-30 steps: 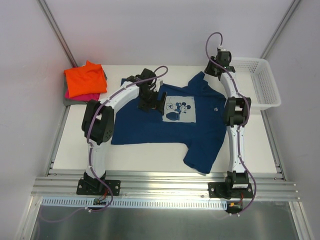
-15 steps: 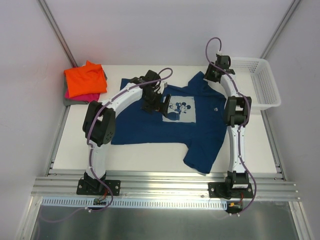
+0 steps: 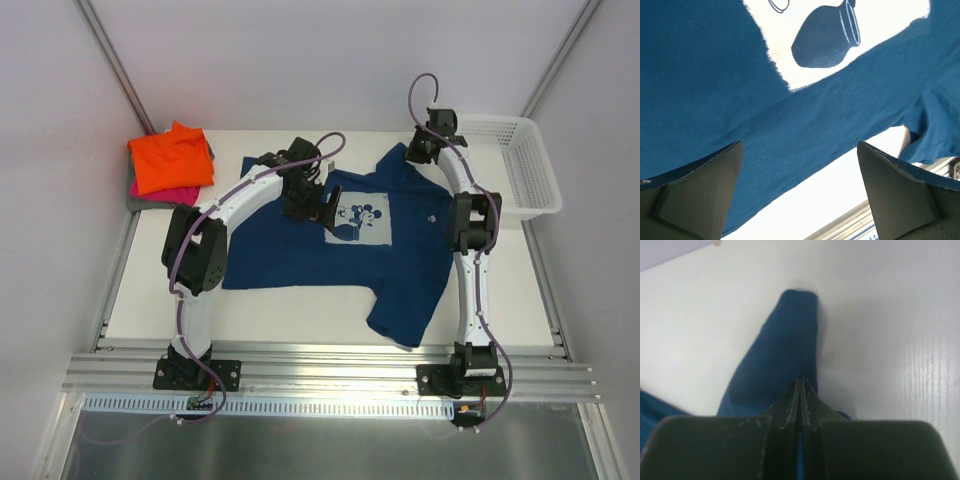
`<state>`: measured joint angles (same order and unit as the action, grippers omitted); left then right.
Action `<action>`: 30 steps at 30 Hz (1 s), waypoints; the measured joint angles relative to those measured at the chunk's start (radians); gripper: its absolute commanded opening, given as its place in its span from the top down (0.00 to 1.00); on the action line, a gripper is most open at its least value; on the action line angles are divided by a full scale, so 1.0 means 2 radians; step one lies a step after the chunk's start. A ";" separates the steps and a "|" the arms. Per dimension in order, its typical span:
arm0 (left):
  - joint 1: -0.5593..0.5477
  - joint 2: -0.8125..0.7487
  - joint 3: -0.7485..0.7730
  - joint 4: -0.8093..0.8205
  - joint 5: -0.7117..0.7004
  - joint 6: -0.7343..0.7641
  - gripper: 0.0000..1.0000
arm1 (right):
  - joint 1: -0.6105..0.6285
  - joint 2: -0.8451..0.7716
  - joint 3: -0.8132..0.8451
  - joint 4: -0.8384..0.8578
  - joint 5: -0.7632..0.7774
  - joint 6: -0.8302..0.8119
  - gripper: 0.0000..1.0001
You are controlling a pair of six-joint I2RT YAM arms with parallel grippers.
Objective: Fold and stack the t-shirts
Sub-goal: Flatten out the tshirt
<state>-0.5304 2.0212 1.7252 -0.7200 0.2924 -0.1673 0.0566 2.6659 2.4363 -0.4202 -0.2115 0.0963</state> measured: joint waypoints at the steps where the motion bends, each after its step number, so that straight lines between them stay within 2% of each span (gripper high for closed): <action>1: 0.000 0.000 0.000 0.000 -0.003 0.000 0.01 | 0.001 0.000 0.004 0.000 0.004 -0.002 0.99; 7: 0.000 0.000 0.000 0.000 -0.006 0.000 0.01 | -0.003 0.000 0.022 0.006 0.029 -0.021 0.99; 8: 0.000 0.000 0.000 0.000 -0.006 0.000 0.01 | -0.006 0.000 0.022 0.005 0.029 -0.024 0.94; 9: 0.000 0.000 0.000 0.000 -0.006 0.000 0.01 | -0.009 0.000 0.021 0.003 0.030 -0.025 0.69; 10: 0.000 0.000 0.000 0.000 -0.006 0.000 0.01 | -0.013 0.000 0.018 0.001 0.030 -0.025 0.56; 12: 0.000 0.000 0.000 0.000 -0.006 0.000 0.01 | -0.019 -0.003 0.008 -0.002 0.031 -0.029 0.43; 16: 0.000 0.000 0.002 0.000 -0.006 0.000 0.01 | -0.024 -0.007 -0.006 -0.005 0.011 -0.031 0.39; 20: 0.000 0.000 0.004 0.000 -0.006 0.000 0.01 | -0.018 -0.007 -0.007 -0.005 -0.006 -0.022 0.39; 24: 0.000 0.000 0.004 0.000 -0.007 0.000 0.01 | -0.010 -0.006 -0.006 -0.005 -0.015 -0.014 0.57; 30: 0.000 0.000 0.004 0.000 -0.008 0.002 0.01 | 0.018 -0.006 -0.006 -0.006 -0.022 -0.009 0.55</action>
<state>-0.5304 2.0209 1.7325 -0.7200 0.2756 -0.1631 0.0925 2.6534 2.4252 -0.4316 -0.2550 0.0776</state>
